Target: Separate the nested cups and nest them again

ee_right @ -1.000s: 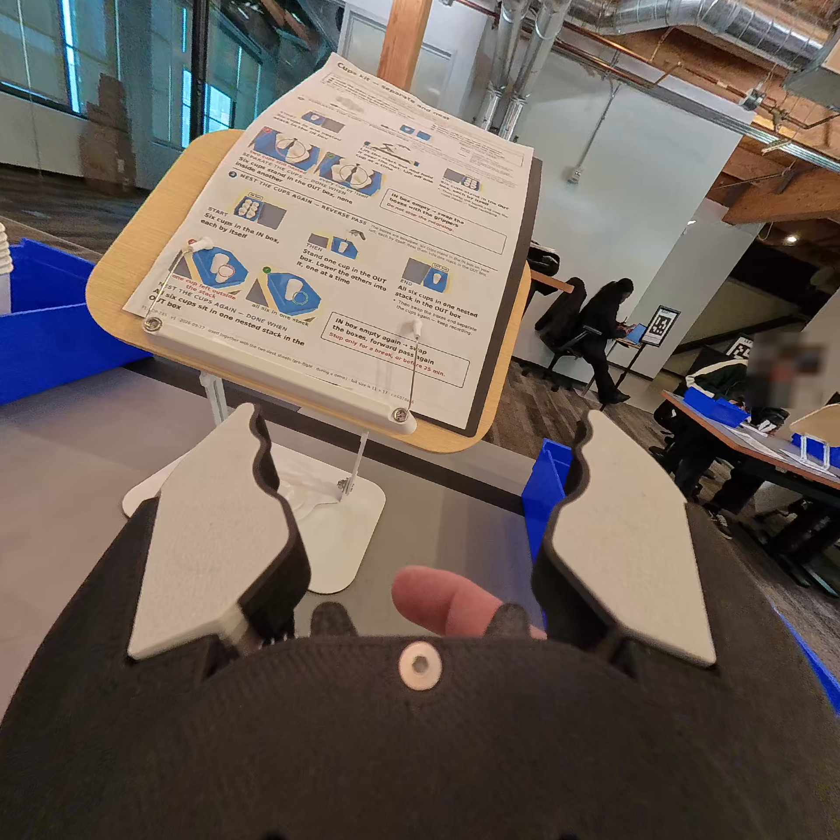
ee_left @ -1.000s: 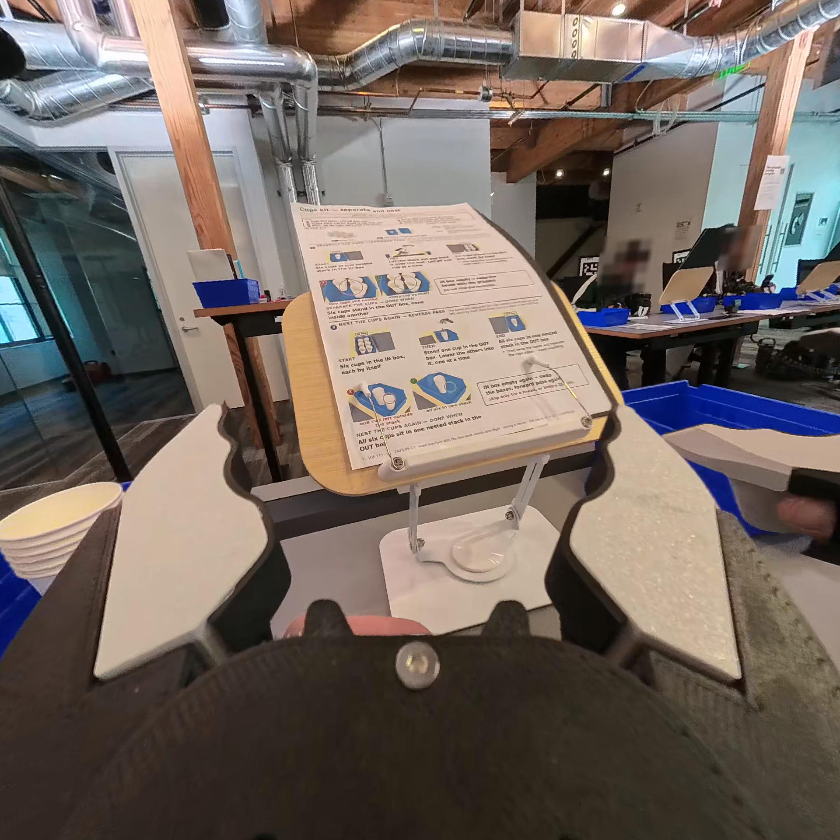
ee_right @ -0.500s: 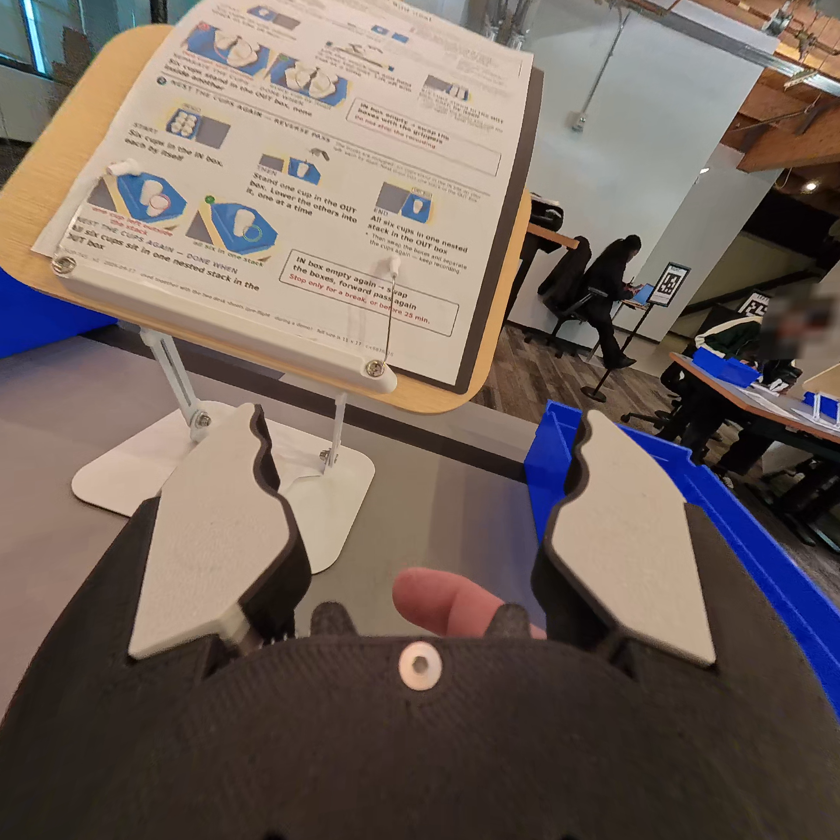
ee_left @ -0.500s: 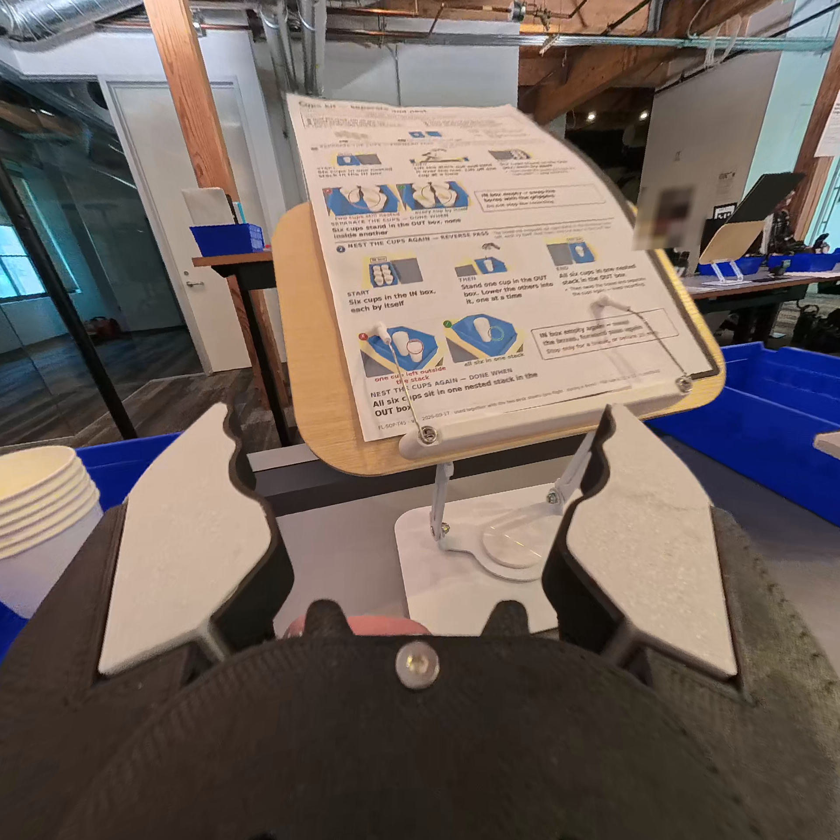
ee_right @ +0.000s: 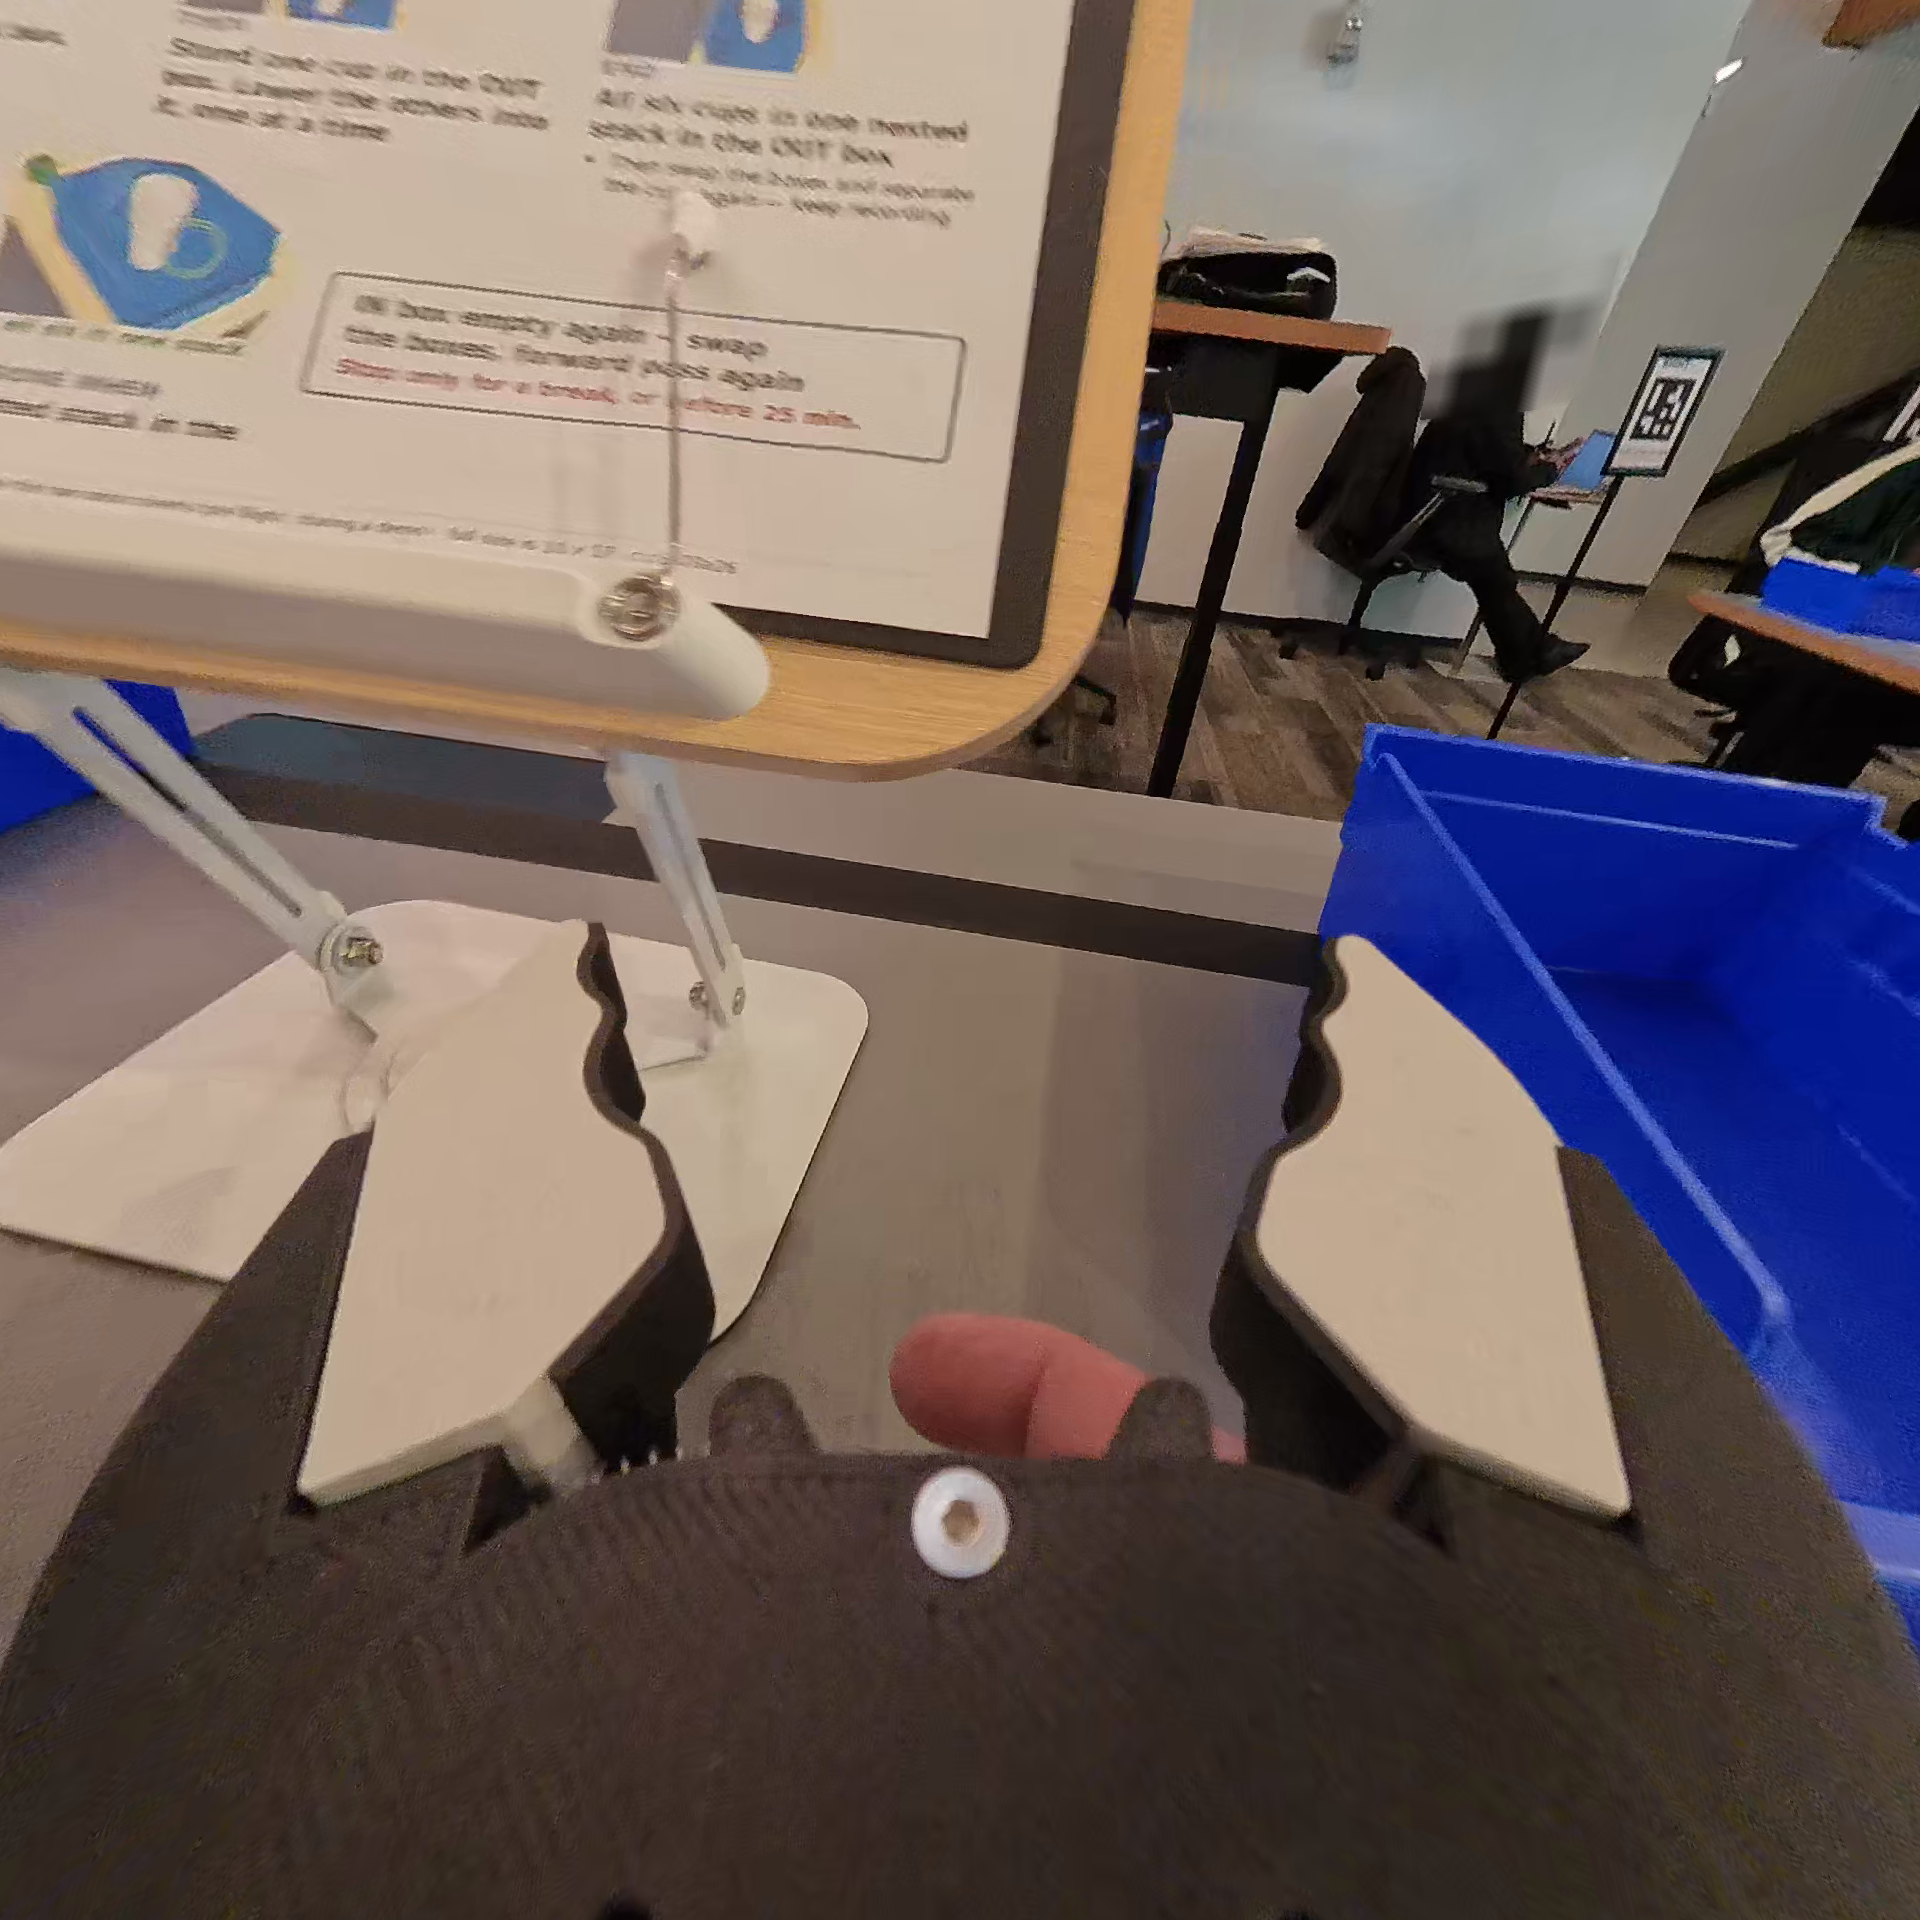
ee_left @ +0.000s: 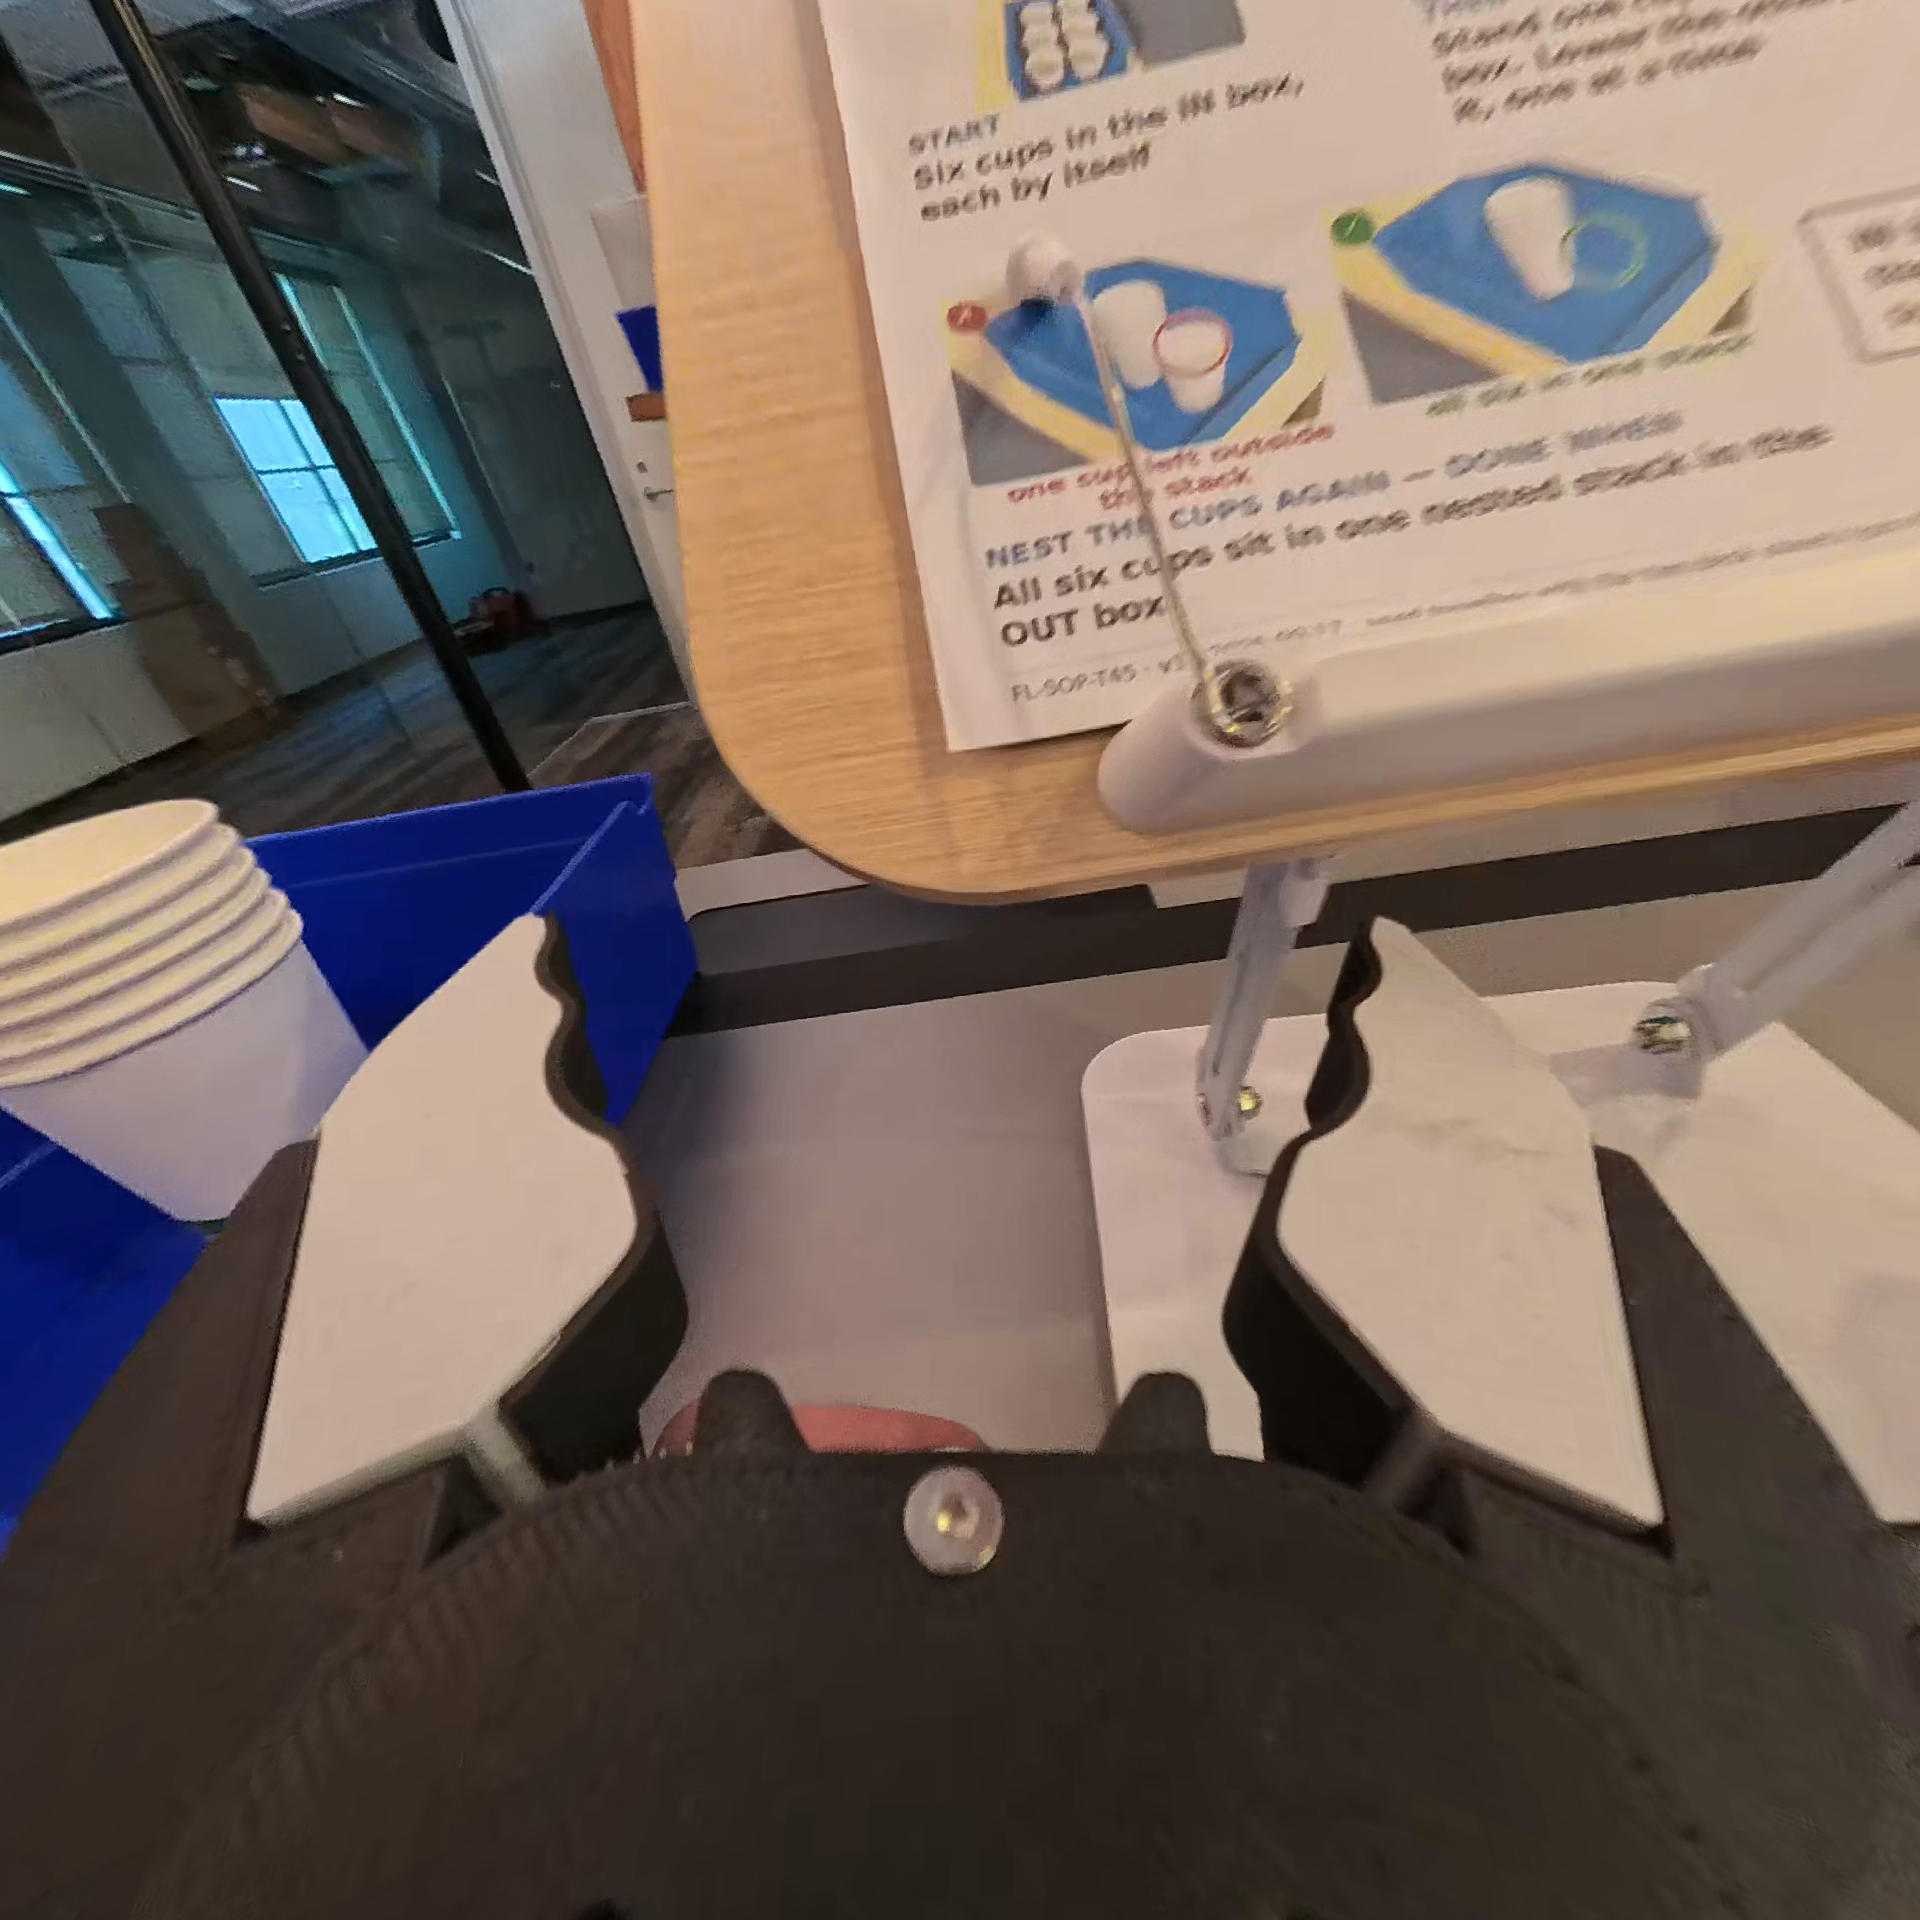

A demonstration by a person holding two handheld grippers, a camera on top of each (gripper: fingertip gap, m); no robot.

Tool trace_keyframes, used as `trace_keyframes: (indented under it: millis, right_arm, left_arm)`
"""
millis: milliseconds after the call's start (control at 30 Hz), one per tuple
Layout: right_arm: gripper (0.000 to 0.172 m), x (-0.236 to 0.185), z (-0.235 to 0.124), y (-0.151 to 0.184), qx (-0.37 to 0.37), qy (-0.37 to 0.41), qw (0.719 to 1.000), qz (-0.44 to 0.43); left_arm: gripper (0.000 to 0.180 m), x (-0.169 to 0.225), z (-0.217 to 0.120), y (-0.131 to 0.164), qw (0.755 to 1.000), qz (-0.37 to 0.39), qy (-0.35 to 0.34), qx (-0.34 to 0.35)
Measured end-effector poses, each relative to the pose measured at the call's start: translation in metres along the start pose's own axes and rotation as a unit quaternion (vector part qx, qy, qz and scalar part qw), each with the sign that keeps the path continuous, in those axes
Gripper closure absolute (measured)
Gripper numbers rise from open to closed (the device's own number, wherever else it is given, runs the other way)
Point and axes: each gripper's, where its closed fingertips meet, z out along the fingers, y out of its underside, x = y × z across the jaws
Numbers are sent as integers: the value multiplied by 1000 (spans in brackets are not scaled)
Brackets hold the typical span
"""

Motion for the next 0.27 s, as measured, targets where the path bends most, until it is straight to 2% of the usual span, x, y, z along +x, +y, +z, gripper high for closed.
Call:
trace_keyframes:
  millis: [133,267]
  right_arm:
    - [49,14,18,8,-10,8,1000,5]
    - [49,14,16,17,-20,7,1000,0]
  left_arm:
    - [48,-16,6,16,999,-5,-24,-28]
    - [47,-16,6,17,999,-6,-21,-34]
